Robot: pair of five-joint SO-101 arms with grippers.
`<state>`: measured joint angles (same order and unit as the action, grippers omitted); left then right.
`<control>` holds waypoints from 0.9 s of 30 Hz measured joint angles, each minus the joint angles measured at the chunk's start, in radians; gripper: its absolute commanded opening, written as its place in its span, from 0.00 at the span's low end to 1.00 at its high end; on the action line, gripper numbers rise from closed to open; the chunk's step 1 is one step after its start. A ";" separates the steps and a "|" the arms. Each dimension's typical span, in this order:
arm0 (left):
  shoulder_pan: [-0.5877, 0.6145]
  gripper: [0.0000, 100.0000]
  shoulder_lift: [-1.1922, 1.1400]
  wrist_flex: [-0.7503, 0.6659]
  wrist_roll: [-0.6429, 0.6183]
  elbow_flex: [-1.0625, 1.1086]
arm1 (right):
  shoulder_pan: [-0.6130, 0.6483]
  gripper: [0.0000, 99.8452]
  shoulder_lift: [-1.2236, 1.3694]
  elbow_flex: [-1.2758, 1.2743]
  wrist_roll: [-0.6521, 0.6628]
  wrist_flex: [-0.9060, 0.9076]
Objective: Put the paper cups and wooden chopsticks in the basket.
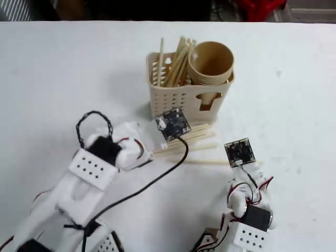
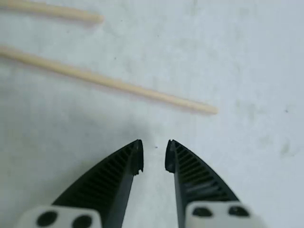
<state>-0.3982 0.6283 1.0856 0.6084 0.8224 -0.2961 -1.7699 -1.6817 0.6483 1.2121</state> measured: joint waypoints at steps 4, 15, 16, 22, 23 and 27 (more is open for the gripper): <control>0.000 0.12 -0.166 -0.020 0.000 -0.037 | 0.000 0.10 0.000 0.000 0.000 0.000; 0.000 0.12 -0.674 -0.026 0.000 -0.301 | 0.000 0.10 0.000 0.000 0.000 0.000; 0.000 0.12 -0.718 -0.026 0.000 -0.325 | 0.000 0.10 0.000 0.000 0.000 0.000; -0.002 0.12 -0.896 -0.003 0.002 -0.451 | 0.000 0.10 0.000 0.000 0.000 0.000; -0.002 0.11 -0.902 0.008 0.002 -0.463 | 0.000 0.10 0.000 0.000 0.000 0.000; -0.002 0.06 -0.910 0.021 0.002 -0.476 | 0.000 0.10 0.000 0.000 0.000 0.000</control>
<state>-0.3997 -0.2816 1.1070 0.6099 0.3468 -0.2961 -1.7699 -1.6817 0.6483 1.2121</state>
